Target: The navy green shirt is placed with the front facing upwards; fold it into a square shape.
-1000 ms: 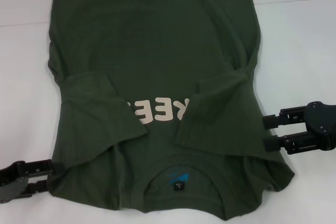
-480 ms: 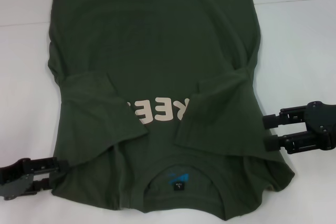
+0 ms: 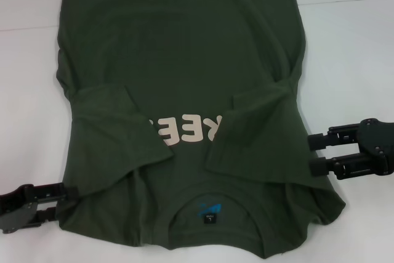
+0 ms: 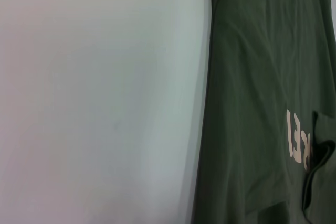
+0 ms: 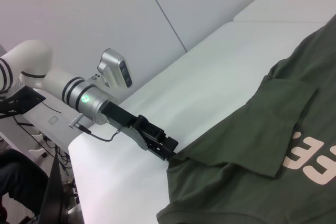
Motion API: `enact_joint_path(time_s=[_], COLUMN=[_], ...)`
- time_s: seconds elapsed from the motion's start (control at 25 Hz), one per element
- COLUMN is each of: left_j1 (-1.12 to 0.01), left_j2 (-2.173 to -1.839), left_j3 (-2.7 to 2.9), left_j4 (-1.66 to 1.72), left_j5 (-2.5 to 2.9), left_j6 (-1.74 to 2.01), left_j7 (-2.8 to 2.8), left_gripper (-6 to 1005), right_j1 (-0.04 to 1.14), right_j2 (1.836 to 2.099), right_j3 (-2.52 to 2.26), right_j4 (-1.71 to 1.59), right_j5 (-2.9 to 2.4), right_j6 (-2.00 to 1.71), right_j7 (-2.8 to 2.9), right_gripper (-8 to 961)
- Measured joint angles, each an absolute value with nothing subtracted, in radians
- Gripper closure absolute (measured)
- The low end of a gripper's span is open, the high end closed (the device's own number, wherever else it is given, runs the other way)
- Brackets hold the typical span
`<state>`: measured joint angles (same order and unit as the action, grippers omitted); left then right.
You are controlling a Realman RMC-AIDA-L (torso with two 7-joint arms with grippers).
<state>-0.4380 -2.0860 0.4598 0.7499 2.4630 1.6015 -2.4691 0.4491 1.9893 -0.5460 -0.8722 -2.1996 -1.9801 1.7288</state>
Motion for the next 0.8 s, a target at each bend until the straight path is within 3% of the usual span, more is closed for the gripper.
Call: enact_joint_path(time_s=[0.8], left_j1=[-0.443], left_j2=[-2.09], left_j3=[0.465], left_j4=[0.747], left_j5=[2.459], left_j6=[1.614], left_j7=[-2.464], left_gripper=[306], right_j1=[0.448], right_j2=[1.986], right_j3=[-0.544], right_j4=[-0.87], right_j5=[-2.2], right_j6=[-1.98], right_j7=[1.729], right_gripper=[194])
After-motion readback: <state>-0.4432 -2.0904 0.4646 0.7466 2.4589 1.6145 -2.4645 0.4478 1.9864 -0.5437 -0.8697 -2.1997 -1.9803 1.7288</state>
